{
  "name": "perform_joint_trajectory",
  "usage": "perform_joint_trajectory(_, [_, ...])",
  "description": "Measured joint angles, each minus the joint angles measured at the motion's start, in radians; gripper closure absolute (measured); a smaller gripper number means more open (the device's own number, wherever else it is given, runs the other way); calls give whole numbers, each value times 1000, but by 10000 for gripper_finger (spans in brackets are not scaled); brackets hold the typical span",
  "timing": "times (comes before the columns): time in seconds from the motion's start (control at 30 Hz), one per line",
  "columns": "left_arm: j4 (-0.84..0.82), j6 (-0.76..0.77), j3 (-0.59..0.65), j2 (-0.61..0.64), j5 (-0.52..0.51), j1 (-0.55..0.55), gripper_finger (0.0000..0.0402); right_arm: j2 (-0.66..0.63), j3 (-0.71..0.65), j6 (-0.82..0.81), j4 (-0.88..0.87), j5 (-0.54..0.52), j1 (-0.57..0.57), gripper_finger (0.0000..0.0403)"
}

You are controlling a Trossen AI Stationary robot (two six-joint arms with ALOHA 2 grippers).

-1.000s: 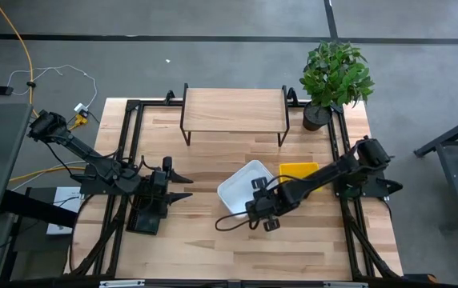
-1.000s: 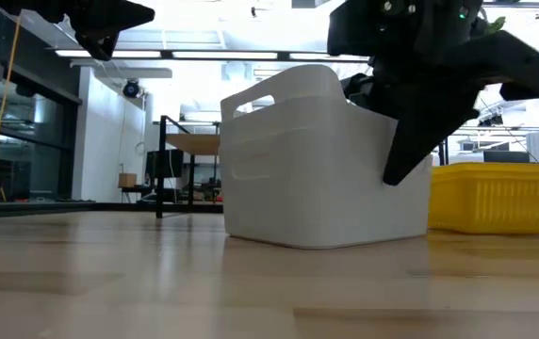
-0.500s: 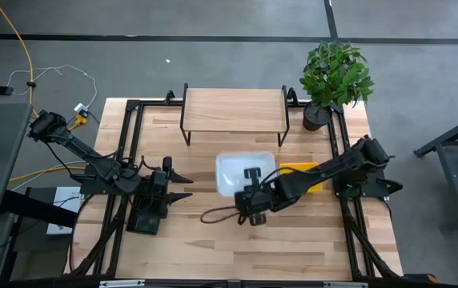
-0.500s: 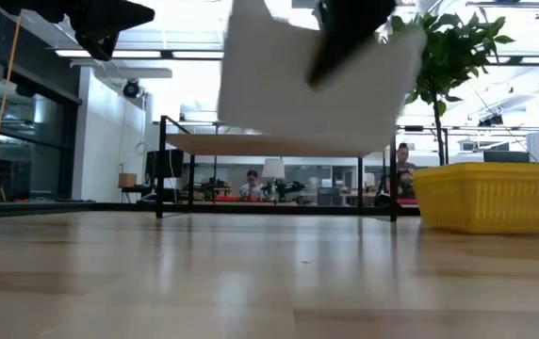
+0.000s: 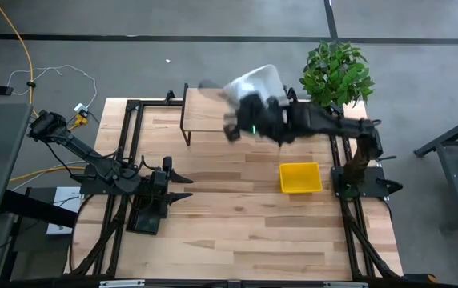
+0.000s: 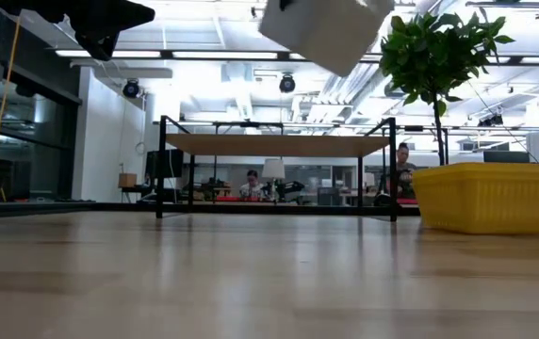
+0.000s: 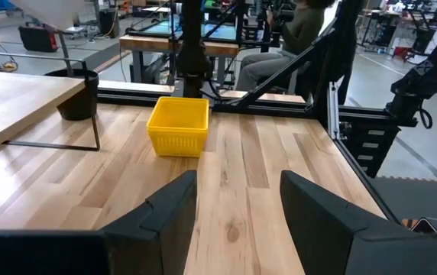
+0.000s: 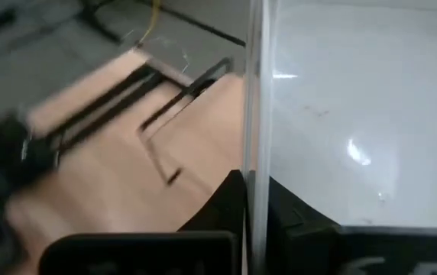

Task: Stack baskets on shelf by color
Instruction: Put the stacked white bins on the shelf

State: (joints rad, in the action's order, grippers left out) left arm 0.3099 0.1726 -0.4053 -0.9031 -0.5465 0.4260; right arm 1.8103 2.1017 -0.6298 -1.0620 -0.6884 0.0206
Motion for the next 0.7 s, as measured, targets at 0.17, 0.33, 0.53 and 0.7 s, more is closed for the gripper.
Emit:
perform_joint_trajectory(0.17, [0,-5,0,0,0,0,225,4,12,-133,-15,150,-165,401])
perform_joint_trajectory(0.33, [0,-11,0,0,0,0,225,50,10,-187,-104,197,-247,401])
perform_joint_trajectory(0.53, [0,-19,0,0,0,0,225,95,10,-235,-176,253,-303,401])
perform_joint_trajectory(0.7, [0,-19,0,0,-1,0,225,115,10,-279,-212,228,-323,401])
